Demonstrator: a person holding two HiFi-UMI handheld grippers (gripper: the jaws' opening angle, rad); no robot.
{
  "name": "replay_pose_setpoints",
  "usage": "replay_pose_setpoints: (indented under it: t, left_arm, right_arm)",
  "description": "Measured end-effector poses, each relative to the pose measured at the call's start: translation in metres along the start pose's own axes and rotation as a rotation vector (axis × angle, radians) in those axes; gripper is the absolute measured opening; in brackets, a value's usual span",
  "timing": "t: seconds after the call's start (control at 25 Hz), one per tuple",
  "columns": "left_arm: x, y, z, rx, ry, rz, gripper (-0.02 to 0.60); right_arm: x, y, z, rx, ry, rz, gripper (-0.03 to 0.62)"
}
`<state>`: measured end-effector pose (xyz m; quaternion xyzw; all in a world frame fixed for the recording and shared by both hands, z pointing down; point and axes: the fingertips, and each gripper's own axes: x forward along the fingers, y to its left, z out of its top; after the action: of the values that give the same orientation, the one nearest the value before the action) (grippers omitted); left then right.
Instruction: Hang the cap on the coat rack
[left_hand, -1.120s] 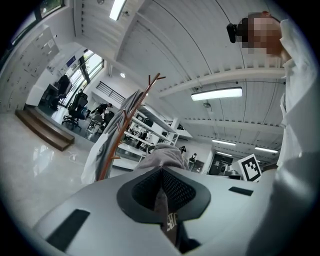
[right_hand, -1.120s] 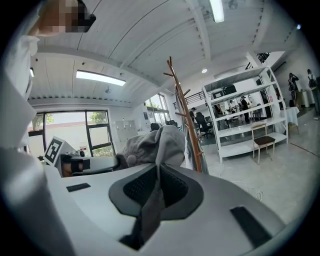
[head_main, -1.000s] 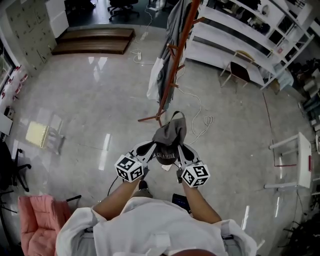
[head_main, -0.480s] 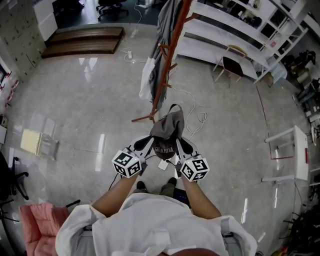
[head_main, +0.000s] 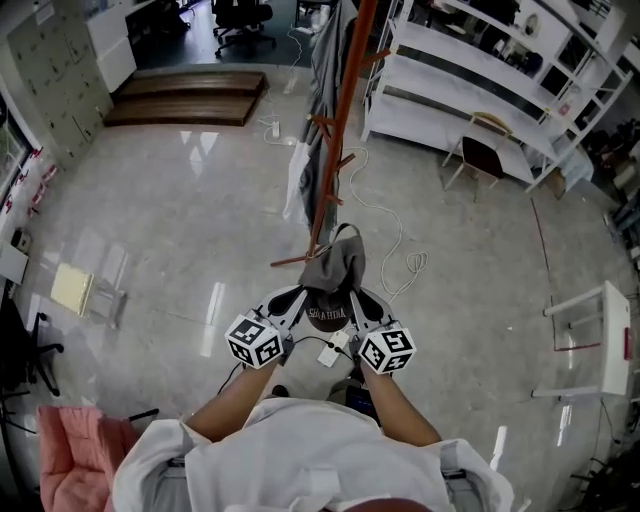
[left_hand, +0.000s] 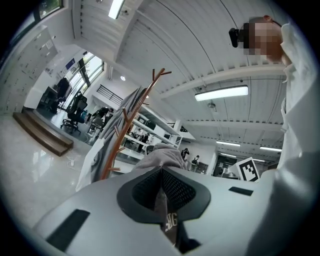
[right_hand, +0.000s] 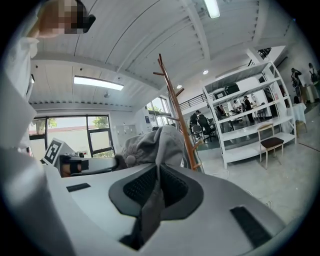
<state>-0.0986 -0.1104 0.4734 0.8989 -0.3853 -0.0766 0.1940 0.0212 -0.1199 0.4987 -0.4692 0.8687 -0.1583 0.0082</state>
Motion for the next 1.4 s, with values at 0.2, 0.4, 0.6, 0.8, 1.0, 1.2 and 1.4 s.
replay_pose_setpoints:
  t: [0.2, 0.4, 0.6, 0.8, 1.0, 1.2, 1.4]
  left_arm:
    - [0.049, -0.009, 0.005, 0.01, -0.016, 0.049, 0.023]
    - [0.097, -0.027, 0.0, 0.049, -0.023, 0.094, 0.023]
    - [0.125, -0.045, -0.001, 0.067, -0.036, 0.161, 0.023]
    - [0.146, -0.054, -0.01, 0.085, -0.039, 0.214, 0.023]
    - [0.153, -0.053, -0.018, 0.085, -0.034, 0.245, 0.023]
    - [0.158, -0.045, -0.026, 0.072, -0.022, 0.246, 0.023]
    - [0.161, -0.032, -0.017, 0.079, -0.014, 0.185, 0.023]
  right_arm:
    - [0.004, -0.046, 0.024, -0.008, -0.005, 0.058, 0.035]
    - [0.005, -0.096, 0.037, -0.009, -0.018, 0.104, 0.035]
    - [0.004, -0.13, 0.048, 0.006, -0.013, 0.175, 0.035]
    - [0.007, -0.154, 0.048, 0.021, -0.015, 0.234, 0.035]
    - [0.009, -0.165, 0.043, 0.047, -0.015, 0.248, 0.035]
    - [0.013, -0.17, 0.038, 0.047, -0.018, 0.229, 0.035]
    - [0.027, -0.168, 0.041, 0.036, -0.037, 0.183, 0.035]
